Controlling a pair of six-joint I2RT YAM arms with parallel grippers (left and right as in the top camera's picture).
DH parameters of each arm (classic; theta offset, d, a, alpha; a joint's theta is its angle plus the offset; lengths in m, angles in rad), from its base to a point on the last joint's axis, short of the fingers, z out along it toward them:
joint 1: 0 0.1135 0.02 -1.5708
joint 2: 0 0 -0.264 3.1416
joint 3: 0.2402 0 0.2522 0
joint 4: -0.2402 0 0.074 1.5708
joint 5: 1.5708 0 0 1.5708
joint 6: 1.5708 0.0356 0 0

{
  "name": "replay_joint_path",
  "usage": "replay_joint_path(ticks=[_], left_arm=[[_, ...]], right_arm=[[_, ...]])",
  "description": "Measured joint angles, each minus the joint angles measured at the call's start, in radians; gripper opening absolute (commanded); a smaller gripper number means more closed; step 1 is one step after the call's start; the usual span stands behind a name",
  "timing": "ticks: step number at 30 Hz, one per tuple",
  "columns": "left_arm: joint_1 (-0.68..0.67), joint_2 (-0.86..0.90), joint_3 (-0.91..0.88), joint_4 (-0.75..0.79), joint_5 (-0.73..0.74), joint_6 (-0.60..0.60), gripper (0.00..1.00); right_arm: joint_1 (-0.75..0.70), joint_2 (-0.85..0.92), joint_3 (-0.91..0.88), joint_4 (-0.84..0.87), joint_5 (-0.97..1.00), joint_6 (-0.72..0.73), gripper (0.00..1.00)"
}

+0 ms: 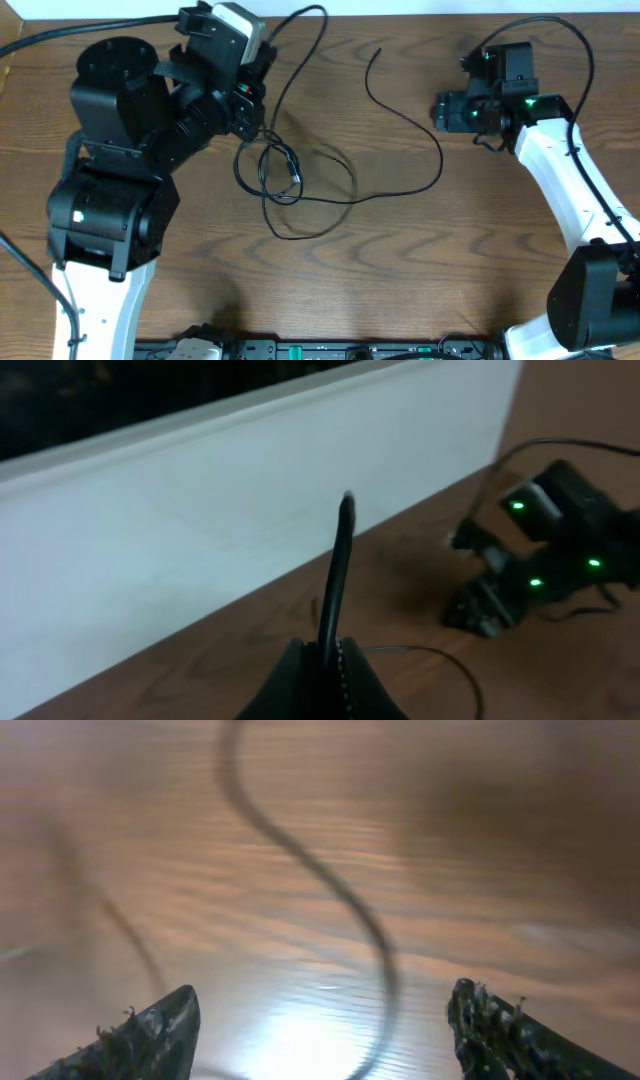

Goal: Untangle cables

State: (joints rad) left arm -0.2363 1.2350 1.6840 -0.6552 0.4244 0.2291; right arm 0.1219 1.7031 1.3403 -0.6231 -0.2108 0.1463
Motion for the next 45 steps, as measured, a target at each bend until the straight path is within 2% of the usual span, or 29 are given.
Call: replay_joint_path(ticks=[5, 8, 9, 14, 18, 21, 35, 37, 39, 40, 45], left_arm=[[0.0, 0.028, 0.0, 0.008, 0.112, -0.026, 0.08], [0.0, 0.058, 0.0, 0.036, 0.174, -0.051, 0.07], [0.0, 0.067, 0.0, 0.048, 0.188, -0.061, 0.08], [-0.002, 0.114, 0.0, 0.143, 0.262, -0.122, 0.07], [-0.016, 0.127, 0.0, 0.2, 0.286, -0.165, 0.08], [-0.038, 0.127, 0.0, 0.224, 0.296, -0.191, 0.07], [-0.075, 0.127, 0.0, 0.248, 0.307, -0.223, 0.07], [-0.075, 0.127, 0.0, 0.248, 0.307, -0.226, 0.07], [-0.075, 0.127, 0.0, 0.248, 0.307, -0.226, 0.07], [-0.076, 0.127, 0.0, 0.248, 0.307, -0.226, 0.07], [-0.076, 0.127, 0.0, 0.244, 0.299, -0.226, 0.07]], right_arm=[[0.012, 0.0, 0.0, 0.008, -0.353, -0.166, 0.62], [0.037, 0.0, 0.0, 0.005, -0.472, -0.218, 0.61], [0.047, 0.0, 0.0, 0.006, -0.492, -0.229, 0.59], [0.115, 0.0, -0.002, 0.011, -0.556, -0.283, 0.34], [0.171, 0.0, -0.005, 0.051, -0.555, -0.299, 0.33], [0.198, 0.0, -0.006, 0.087, -0.534, -0.294, 0.27], [0.28, 0.064, -0.008, 0.125, -0.502, -0.282, 0.25], [0.287, 0.065, -0.008, 0.129, -0.502, -0.282, 0.29], [0.292, 0.065, -0.008, 0.137, -0.502, -0.274, 0.42], [0.292, 0.065, -0.008, 0.14, -0.502, -0.277, 0.45], [0.291, 0.065, -0.008, 0.143, -0.499, -0.26, 0.44]])
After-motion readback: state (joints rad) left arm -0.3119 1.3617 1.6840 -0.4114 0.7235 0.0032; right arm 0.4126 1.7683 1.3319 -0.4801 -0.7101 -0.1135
